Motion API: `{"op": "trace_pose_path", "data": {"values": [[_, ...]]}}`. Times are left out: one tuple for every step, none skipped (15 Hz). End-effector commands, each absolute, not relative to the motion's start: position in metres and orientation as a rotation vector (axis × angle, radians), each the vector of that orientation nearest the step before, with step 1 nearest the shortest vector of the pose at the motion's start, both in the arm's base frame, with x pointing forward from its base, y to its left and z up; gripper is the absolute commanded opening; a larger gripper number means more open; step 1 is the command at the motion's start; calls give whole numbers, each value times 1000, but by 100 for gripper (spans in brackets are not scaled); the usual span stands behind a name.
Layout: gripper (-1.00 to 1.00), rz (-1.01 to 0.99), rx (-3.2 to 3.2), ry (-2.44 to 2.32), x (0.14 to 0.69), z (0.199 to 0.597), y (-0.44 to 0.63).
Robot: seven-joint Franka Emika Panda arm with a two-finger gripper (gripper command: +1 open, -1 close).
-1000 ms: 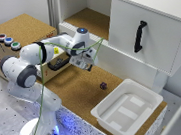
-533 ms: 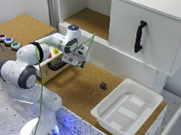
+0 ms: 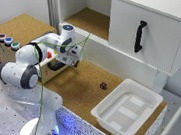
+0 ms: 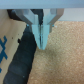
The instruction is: Close the cabinet drawer
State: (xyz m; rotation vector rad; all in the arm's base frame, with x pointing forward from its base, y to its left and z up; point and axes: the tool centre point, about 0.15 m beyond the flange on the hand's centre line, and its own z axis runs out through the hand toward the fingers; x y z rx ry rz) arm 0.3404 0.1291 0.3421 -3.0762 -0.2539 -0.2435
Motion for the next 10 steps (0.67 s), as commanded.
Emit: {"op": "trace_pose_path", "data": {"values": [[-100,-380,-3080,-231,332,331,188],[-100,-389,-3066,-243,335,329,196],[-100,-405,-3052,-258,338,327,204],[-100,-403,-3032,-286,342,323,213],[-100,-407,-3012,-313,346,320,222],[-100,-408,-2989,-326,349,318,229],[-100,-394,-2976,-365,353,315,237],[-100,-400,-2962,-388,356,316,244],[-100,-405,-2952,-409,358,317,251],[-100,-402,-2934,-452,360,318,262]]}}
